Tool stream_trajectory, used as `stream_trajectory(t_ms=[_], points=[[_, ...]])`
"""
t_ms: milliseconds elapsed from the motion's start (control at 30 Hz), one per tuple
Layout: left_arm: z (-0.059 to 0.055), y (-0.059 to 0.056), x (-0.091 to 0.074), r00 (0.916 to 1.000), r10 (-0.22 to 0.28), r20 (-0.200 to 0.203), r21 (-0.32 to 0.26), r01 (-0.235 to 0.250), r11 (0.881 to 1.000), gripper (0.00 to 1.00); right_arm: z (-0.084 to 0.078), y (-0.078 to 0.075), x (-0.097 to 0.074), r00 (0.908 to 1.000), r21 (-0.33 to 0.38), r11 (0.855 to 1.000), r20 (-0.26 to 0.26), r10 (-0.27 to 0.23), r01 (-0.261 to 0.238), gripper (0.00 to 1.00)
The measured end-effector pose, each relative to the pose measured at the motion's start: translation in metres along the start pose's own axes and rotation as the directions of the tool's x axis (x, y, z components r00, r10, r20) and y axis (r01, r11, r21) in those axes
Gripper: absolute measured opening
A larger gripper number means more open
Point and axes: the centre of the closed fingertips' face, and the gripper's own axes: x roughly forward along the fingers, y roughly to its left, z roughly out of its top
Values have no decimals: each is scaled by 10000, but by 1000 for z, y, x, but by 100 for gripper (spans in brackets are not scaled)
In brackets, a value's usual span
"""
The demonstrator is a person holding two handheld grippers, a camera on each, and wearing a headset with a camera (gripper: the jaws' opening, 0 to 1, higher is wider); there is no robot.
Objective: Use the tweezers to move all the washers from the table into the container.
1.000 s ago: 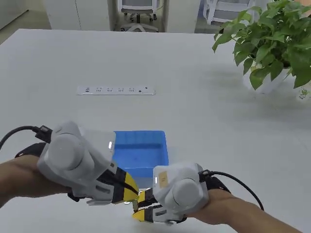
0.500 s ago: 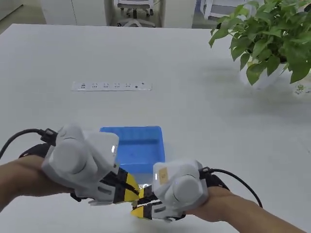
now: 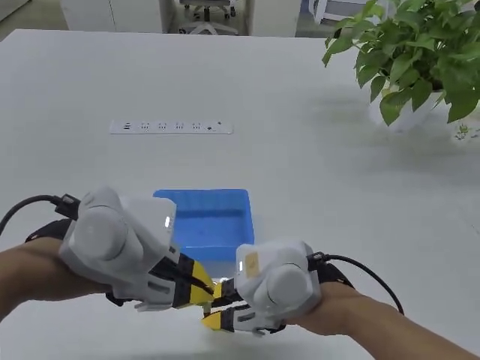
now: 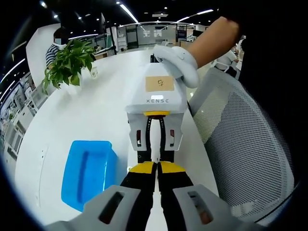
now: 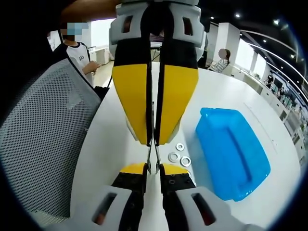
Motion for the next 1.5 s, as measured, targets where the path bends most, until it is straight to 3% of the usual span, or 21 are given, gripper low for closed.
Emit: stream_trajectory(t_ms=[400, 833, 1133, 1500], points=[[1, 1, -4, 9999, -55, -102, 82, 56, 10000, 5, 3, -4, -3, 9997, 133, 9997, 63, -218, 217, 20], [7, 6, -6, 10000, 12, -5, 173, -12, 9998, 5, 0, -14, -20, 9955, 573, 9940, 143, -942, 933, 30], [11, 13, -6, 9999, 62, 92, 230, -64, 9997, 5, -6, -20, -34, 9866, 1224, 9799, 215, -1615, 1577, 35], [15, 19, 1, 9998, 30, 215, 268, -36, 9996, 5, -15, -32, -53, 9664, 2076, 9466, 205, -2564, 2467, 47]])
